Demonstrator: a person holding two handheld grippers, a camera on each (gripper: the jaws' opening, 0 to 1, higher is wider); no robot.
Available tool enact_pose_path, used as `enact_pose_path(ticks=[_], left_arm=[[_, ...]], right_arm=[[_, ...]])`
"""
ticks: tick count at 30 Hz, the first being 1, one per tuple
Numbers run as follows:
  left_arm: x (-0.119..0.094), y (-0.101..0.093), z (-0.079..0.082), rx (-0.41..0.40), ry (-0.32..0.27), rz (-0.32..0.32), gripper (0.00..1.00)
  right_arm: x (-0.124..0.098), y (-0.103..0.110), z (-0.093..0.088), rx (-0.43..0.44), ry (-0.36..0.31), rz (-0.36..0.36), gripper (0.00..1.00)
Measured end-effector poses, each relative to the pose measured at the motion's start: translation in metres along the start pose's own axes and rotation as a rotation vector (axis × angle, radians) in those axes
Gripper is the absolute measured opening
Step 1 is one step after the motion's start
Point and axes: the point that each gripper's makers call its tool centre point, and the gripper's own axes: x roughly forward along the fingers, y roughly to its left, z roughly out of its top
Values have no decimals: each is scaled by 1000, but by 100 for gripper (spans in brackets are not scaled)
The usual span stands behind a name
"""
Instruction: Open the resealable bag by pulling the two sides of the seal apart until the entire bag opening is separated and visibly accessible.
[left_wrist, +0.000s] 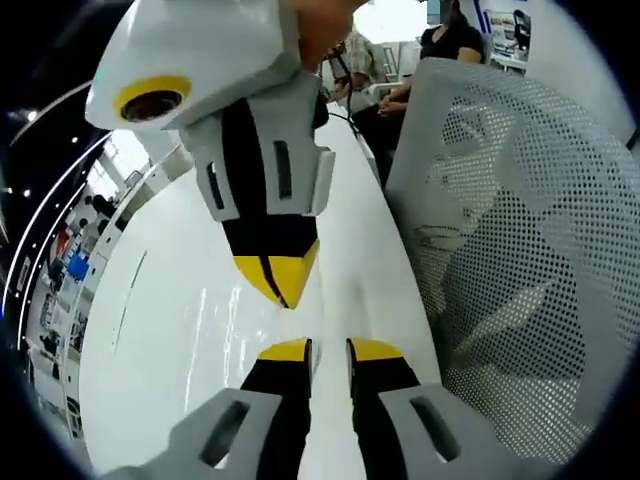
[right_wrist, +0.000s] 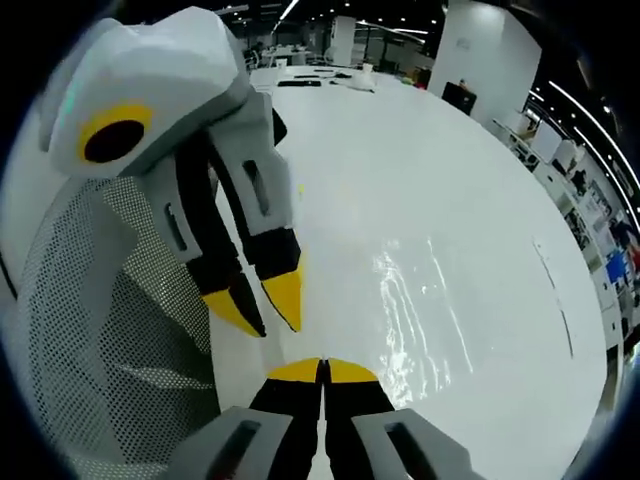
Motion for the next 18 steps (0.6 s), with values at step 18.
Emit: enact_pose_path(ticks=[18], left_arm=[[1, 7, -4, -45, 17, 24, 2]], right_arm=[[-26, -29, 14, -11, -76, -144, 0]])
